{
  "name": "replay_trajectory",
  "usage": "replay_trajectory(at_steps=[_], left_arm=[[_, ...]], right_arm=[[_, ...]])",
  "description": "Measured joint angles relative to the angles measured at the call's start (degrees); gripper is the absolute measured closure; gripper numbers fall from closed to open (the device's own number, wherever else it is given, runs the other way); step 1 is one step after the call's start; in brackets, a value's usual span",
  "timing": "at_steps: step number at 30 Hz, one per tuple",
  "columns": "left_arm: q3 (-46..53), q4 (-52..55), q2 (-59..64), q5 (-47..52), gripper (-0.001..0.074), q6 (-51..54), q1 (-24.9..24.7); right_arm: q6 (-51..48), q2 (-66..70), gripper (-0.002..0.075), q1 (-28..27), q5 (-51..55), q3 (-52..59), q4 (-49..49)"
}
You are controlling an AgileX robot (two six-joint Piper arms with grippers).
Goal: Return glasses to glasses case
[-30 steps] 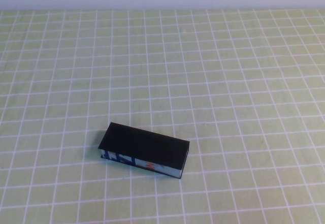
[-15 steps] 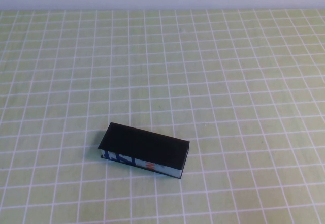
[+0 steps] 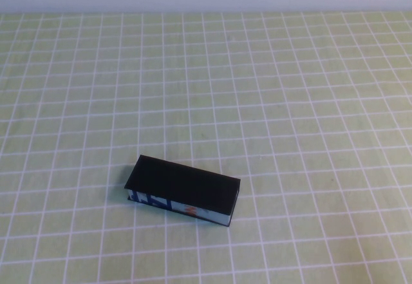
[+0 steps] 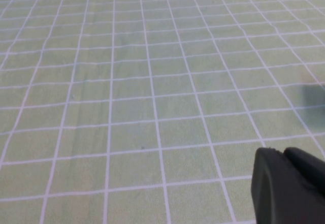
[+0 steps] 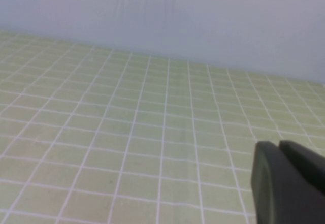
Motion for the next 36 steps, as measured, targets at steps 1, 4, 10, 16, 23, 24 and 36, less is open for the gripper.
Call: replay_trajectory(at_steps=[1, 4, 10, 16, 23, 24, 36], left_arm=[[0.0, 0.0, 0.0, 0.0, 0.0738, 0.0, 0.0], [0.0, 0.0, 0.0, 0.0, 0.0738, 0.0, 0.0], [0.0, 0.0, 0.0, 0.0, 0.0738, 0.0, 0.0], [0.0, 0.0, 0.0, 0.0, 0.0738, 0.0, 0.0], [0.0, 0.0, 0.0, 0.0, 0.0738, 0.0, 0.0], [0.0, 0.0, 0.0, 0.0, 0.0738, 0.0, 0.0], [0.0, 0.0, 0.0, 0.0, 0.0738, 0.0, 0.0]], right_arm=[[0.0, 0.0, 0.0743, -0.1, -0.7, 1.0, 0.3], [0.0, 0.0, 0.0743, -0.1, 0.4, 1.5, 1.2], [0.0, 0.0, 0.0743, -0.1, 7.6, 1.6, 2.7], [0.0, 0.0, 0.0743, -0.1, 10.9, 1.7, 3.5], [0.0, 0.0, 0.0743, -0.1, 10.9, 1.7, 3.9], [0.0, 0.0, 0.0743, -0.1, 10.9, 1.7, 3.9], [0.0, 0.0, 0.0743, -0.1, 10.9, 1.7, 3.9]])
